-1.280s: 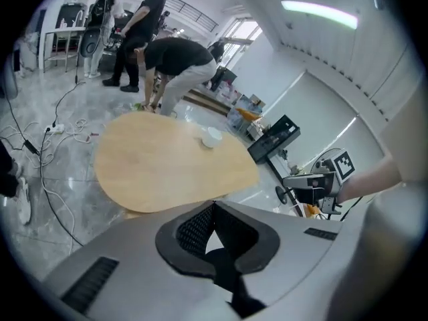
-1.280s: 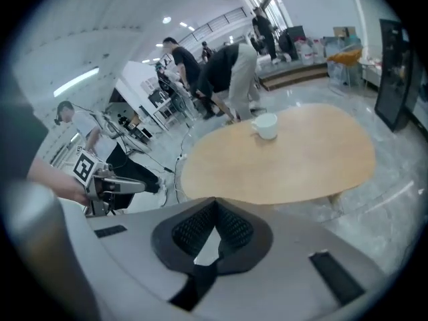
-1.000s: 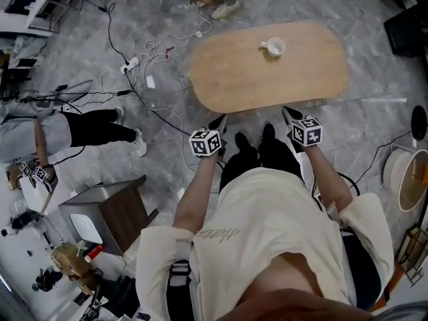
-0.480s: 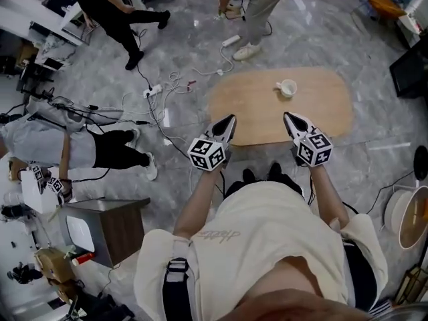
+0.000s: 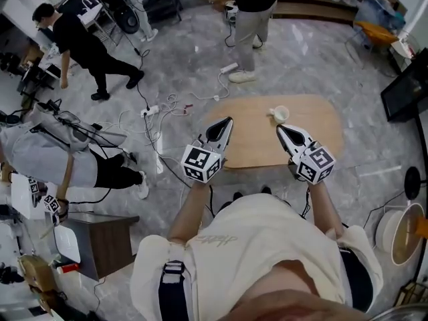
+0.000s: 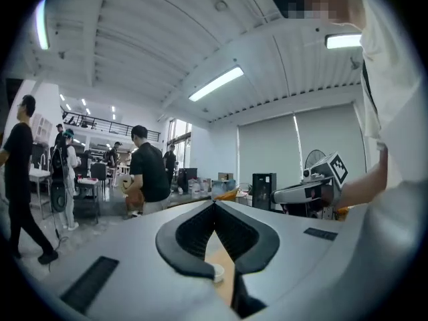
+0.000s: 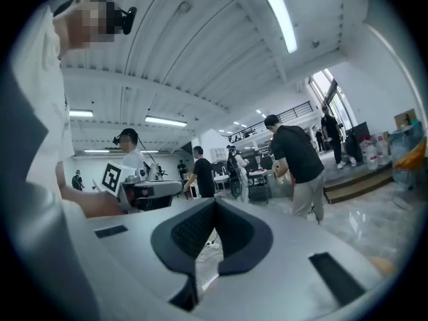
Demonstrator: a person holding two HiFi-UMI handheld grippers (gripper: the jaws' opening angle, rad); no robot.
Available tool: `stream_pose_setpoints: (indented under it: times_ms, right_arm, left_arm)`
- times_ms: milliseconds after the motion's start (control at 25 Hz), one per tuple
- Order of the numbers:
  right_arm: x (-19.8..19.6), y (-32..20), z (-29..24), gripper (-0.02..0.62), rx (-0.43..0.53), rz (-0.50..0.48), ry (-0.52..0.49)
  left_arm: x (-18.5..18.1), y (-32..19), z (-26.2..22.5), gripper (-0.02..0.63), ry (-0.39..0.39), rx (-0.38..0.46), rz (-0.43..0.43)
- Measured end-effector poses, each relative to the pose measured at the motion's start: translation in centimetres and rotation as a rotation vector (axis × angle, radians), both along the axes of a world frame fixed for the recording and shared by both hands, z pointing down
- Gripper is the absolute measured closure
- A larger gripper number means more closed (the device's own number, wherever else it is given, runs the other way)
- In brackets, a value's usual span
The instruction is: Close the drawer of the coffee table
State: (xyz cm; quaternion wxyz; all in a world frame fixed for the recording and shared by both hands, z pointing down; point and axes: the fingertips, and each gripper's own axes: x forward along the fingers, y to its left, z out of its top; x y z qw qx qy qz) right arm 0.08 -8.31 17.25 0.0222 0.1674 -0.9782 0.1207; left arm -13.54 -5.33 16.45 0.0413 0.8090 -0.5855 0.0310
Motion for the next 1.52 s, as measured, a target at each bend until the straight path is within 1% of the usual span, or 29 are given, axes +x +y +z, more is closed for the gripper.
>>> stream_pose_setpoints:
  times_ms: [120, 200, 320, 520, 640, 1000, 1120, 1320, 1520]
  right_arm:
    - [0.8, 0.1, -1.4, 0.601, 0.020, 0.018, -0.011]
    - [1.5, 0.3, -1.9, 0.601, 0.027, 0.031, -0.024]
    - [2.5, 1.0, -2.8, 0.601, 0.062, 0.039, -0.031]
    - [3.5, 2.5, -3.1, 0.601, 0.080, 0.042, -0.013]
    - [3.6, 2.8, -3.3, 0.601, 0.092, 0.035, -0.001]
    - [4.3, 2.9, -3.7, 0.603, 0.094, 0.061, -0.014]
    - [4.0, 3.2, -3.7, 0.603, 0.084, 0.067, -0.032]
    - [4.1, 4.1, -3.7, 0.603, 0.120, 0.057, 0.000]
    - [5.0, 4.0, -3.5, 0.603, 0.103, 0.071, -0.007]
  left_arm:
    - [1.6, -0.1, -1.6, 0.601, -0.035, 0.029, 0.023]
    - [2.4, 0.0, -1.9, 0.601, -0.039, 0.037, 0.036]
    - [3.0, 0.6, -1.5, 0.601, -0.037, 0.031, 0.036]
    - [3.3, 2.3, -0.5, 0.601, -0.023, -0.006, 0.005]
    - [3.4, 2.7, -0.9, 0.601, -0.024, -0.003, 0.000]
    - [3.8, 3.6, -1.7, 0.601, -0.032, 0.013, -0.016]
    - [3.6, 4.0, -1.5, 0.601, -0.024, 0.007, -0.018]
    - [3.8, 4.4, -1.6, 0.601, -0.011, 0.012, -0.025]
    - [4.0, 4.6, -1.1, 0.601, 0.003, 0.008, -0.028]
